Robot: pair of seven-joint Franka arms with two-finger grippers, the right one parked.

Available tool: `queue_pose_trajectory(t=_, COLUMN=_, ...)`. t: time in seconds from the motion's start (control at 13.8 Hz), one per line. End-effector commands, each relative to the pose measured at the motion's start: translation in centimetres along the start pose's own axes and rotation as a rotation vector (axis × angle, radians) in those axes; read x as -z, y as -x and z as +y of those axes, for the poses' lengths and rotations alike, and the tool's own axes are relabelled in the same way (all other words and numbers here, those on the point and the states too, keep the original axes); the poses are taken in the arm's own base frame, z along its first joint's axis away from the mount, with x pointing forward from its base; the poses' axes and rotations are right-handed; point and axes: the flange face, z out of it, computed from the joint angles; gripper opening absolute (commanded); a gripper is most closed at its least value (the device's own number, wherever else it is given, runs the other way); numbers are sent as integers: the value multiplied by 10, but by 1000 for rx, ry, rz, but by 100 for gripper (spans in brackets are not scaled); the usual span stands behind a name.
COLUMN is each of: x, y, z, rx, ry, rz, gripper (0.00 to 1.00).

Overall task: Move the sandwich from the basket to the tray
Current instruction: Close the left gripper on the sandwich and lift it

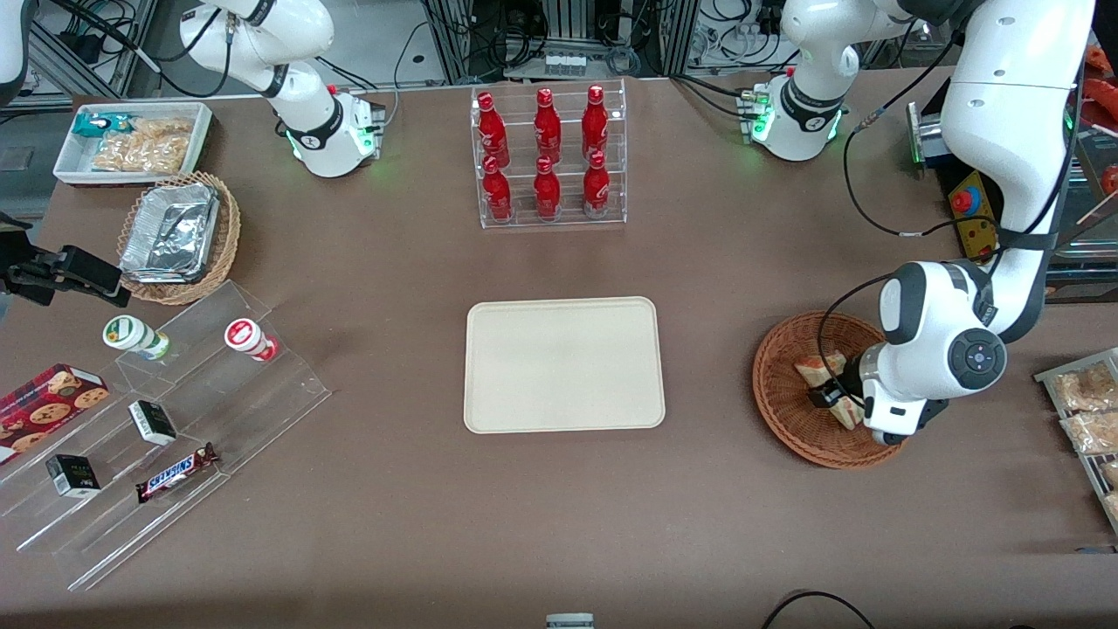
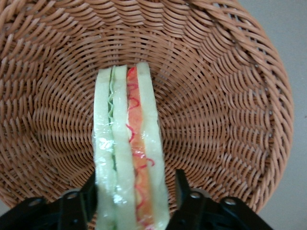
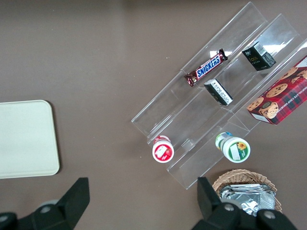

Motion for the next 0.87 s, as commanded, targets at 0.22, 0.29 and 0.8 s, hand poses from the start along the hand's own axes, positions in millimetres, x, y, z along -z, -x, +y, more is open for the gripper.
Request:
queue_pose_trajectory(t=0.22, x=6, y=11, z=7, rx=-36, ry=-30, rz=39, gripper=12)
queue_pose_trajectory(t=0.29, x=17, y=13, z=12, rx=-45, ry=-21, rz=53, gripper=12)
queue_pose_trajectory(t=0.8, x=107, y=131, z=158, rx=-321, ry=97, rz=79, gripper=13)
